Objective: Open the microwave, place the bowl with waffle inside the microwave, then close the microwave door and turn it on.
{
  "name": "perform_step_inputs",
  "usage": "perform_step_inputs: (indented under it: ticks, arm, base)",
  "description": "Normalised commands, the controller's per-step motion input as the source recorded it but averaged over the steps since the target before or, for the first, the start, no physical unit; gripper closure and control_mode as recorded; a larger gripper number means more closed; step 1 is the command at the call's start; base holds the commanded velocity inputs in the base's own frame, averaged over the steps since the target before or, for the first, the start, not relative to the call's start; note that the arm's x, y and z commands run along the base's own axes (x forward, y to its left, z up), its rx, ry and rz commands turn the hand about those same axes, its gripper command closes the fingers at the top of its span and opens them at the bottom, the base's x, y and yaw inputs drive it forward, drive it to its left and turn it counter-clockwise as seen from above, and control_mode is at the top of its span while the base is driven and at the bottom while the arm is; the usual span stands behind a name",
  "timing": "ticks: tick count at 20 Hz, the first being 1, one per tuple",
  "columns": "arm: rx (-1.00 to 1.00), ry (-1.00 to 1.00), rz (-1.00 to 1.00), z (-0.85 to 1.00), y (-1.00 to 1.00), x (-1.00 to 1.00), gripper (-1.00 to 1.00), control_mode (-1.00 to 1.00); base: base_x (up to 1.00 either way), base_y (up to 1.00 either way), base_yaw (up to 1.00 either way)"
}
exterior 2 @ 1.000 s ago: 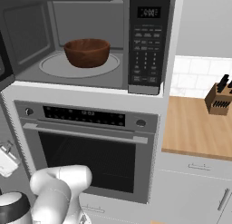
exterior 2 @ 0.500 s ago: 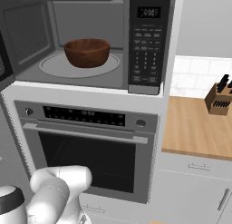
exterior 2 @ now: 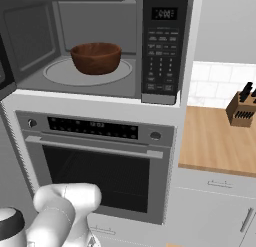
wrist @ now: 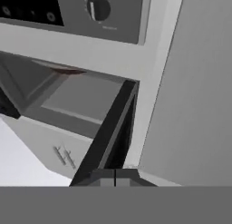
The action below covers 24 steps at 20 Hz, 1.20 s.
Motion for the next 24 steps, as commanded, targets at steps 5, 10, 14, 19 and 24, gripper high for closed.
perform_step_inputs:
  ticks: [5, 10, 14, 19, 24]
  arm:
    - [-0.17, 0.16, -0.07, 0.25, 0.63, 0.0, 1.0, -1.0]
    - [-0.05, 0.06, -0.1, 0.48, 0.34, -0.02, 1.0, -1.0]
    - [0.0, 0.02, -0.14, 0.54, -0.02, -0.2, 1.0, -1.0]
    - [0.04, 0.04, -0.1, 0.46, -0.4, -0.26, 1.0, -1.0]
    - [0.14, 0.09, 0.0, 0.38, -0.93, -0.37, 1.0, -1.0]
  base:
    - [0.0, 0.0, 0.0]
    - [0.0, 0.0, 0.0]
    - [0.0, 0.0, 0.0]
    - [0.0, 0.0, 0.0]
    - [0.0, 0.0, 0.0]
